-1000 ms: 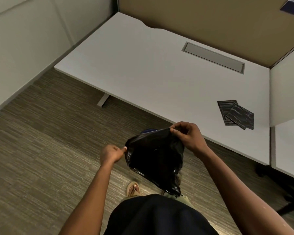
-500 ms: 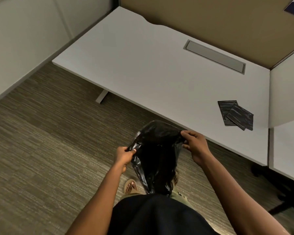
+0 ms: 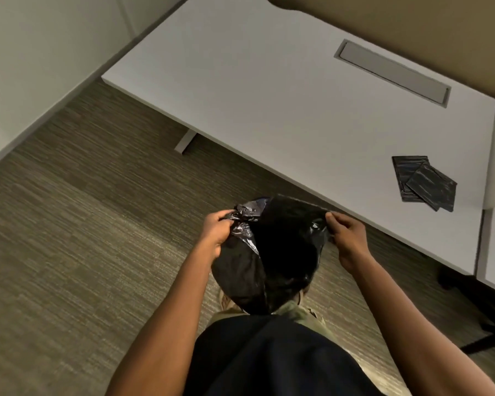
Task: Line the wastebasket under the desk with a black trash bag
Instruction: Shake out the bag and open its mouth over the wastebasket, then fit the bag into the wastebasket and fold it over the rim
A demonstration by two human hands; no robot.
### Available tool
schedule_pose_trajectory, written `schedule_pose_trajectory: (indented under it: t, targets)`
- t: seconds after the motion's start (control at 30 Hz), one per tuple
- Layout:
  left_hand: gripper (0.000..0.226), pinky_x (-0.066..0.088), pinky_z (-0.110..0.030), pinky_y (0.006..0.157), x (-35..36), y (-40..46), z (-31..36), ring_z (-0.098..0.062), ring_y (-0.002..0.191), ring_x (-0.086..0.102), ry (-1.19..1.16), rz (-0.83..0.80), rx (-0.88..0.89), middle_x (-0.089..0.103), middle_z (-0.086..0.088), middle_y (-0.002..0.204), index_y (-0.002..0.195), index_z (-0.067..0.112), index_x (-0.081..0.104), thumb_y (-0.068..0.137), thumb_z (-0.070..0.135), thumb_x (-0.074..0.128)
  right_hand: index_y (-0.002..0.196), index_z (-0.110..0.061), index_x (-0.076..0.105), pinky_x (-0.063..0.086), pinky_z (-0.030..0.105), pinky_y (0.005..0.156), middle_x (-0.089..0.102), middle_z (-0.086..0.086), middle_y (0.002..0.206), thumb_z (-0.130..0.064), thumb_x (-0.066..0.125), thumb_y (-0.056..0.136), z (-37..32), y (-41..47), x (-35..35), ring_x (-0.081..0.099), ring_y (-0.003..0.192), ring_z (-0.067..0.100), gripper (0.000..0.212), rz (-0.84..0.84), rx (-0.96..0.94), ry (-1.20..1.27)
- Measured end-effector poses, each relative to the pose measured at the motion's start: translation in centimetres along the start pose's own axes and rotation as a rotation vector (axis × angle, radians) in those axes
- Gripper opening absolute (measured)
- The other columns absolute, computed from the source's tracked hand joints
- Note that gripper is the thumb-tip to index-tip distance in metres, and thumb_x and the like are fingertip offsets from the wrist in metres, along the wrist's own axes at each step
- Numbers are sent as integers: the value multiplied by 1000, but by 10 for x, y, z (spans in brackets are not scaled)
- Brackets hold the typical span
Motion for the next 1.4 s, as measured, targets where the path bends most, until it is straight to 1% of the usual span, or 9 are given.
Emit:
schedule_pose_trajectory:
  t: [0.13,0.27,0.53,0.67,0.77,0.87,1.07,1.23,1.4]
  targets:
    - [34,59,-36,86,-6,8,11,-20,85,70,-127,-41,19,74,-12,100,106,10,72,92,-12,52,115,-5,76,55,31,72,77,12,103,-17,62,102,3,9,1,69,87,18,22,9,41,108]
    - [30,55,-24,56,-29,15,1,-11,65,67,-117,45,-115,68,-7,85,89,18,64,93,-9,51,103,-11,78,56,27,64,78,2,84,-15,62,102,7,11,-8,67,76,15,16,31,68,174]
    - [15,48,-24,53,-25,31,-11,-14,67,62,-38,135,-158,69,-5,82,87,21,65,94,8,62,102,-16,78,57,33,72,78,6,93,-12,62,102,30,24,-12,68,84,18,16,-8,106,131]
    - [13,52,-30,71,-7,46,-22,-20,75,66,124,236,-104,71,-4,81,80,20,72,89,11,69,108,-15,80,52,27,76,79,0,96,-18,67,99,48,46,-20,69,92,13,16,105,87,28]
    - [13,58,-33,79,9,54,-21,-21,84,74,241,284,-20,78,0,83,92,20,81,86,15,71,110,-17,79,54,22,64,80,-2,94,-18,64,101,56,57,-20,71,84,10,18,110,90,129]
    - [20,62,-40,86,33,68,-25,-23,91,76,58,220,-11,81,-4,92,94,24,81,89,10,68,114,-19,78,60,18,77,81,-4,103,-14,62,102,62,64,-16,74,97,5,21,73,-27,212]
    - [30,60,-27,79,68,102,-44,-15,87,74,-330,133,66,79,-6,96,101,16,75,97,-3,52,116,-17,78,59,31,98,79,6,116,-20,66,94,113,99,-11,71,115,19,25,54,-35,309]
    - [36,56,-29,86,75,159,-94,-17,93,70,-512,43,21,76,-5,99,110,10,67,93,-12,45,120,-8,73,59,17,78,80,-1,103,-19,65,89,155,132,-16,72,100,9,33,86,27,412]
    - [35,47,-38,88,70,220,-140,-18,97,65,-365,12,-22,76,2,98,105,20,65,94,-8,48,114,-16,76,58,15,73,79,1,109,-30,70,82,202,160,-9,72,97,7,35,93,86,303]
Point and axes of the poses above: each hand's wrist, its own y-axis towards the middle knuckle, its own x-axis out of the palm, z = x × y, the point moved 5 cm from there along y, towards the middle knuckle
